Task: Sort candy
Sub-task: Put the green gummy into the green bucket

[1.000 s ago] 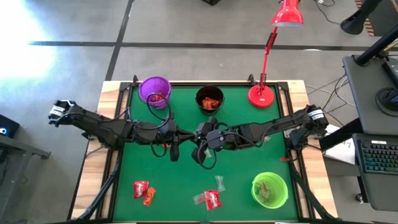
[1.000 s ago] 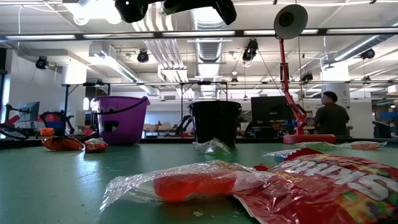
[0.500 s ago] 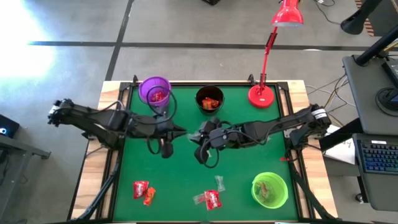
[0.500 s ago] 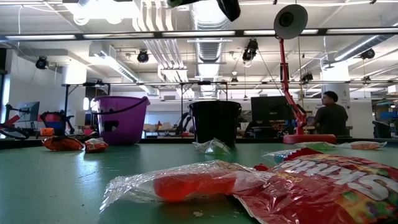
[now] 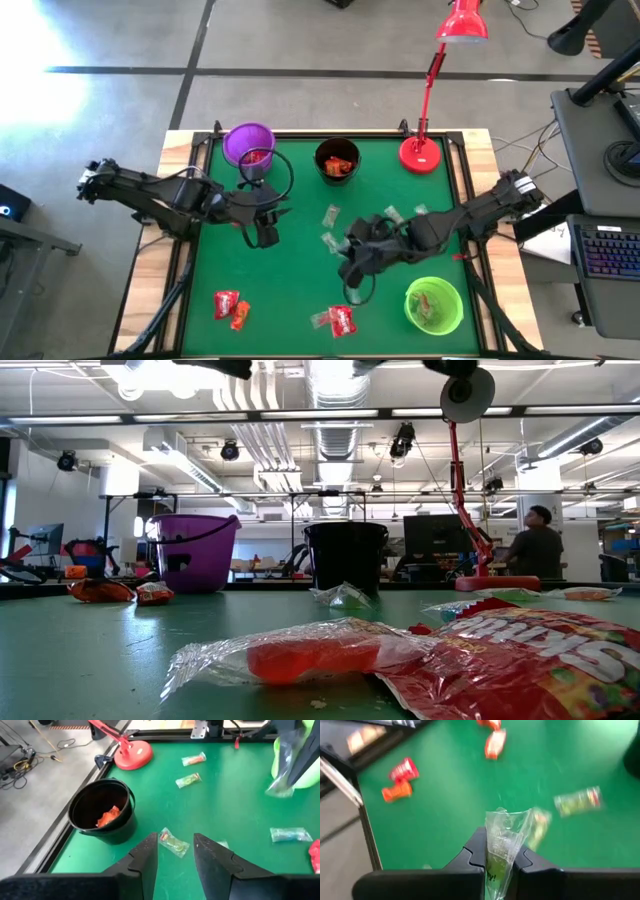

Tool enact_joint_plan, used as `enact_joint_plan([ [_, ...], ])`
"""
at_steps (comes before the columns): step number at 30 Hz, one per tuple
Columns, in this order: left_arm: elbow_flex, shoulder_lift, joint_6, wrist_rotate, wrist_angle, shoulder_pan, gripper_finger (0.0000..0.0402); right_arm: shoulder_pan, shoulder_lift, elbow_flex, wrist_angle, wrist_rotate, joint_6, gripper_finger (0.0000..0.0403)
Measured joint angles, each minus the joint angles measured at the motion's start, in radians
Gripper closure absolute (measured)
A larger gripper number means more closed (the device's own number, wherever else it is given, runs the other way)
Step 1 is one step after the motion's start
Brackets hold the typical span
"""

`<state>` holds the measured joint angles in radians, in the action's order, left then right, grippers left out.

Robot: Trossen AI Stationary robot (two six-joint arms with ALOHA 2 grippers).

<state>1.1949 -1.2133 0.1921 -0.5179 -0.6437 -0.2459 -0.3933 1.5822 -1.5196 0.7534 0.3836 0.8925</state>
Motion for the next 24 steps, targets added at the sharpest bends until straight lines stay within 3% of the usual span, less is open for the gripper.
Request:
enact_joint_plan([
  [9,-0.04,-0.001,-0.001,-0.001,0.006,0.0,0.0293,-0.136,0.002,0.001,0.293,0.0,0.352,0.039],
  [24,-0.041,-0.001,-0.027,-0.005,0.014,0.002,0.0293,-0.472,0.002,0.001,0.424,-0.025,0.987,0.039],
])
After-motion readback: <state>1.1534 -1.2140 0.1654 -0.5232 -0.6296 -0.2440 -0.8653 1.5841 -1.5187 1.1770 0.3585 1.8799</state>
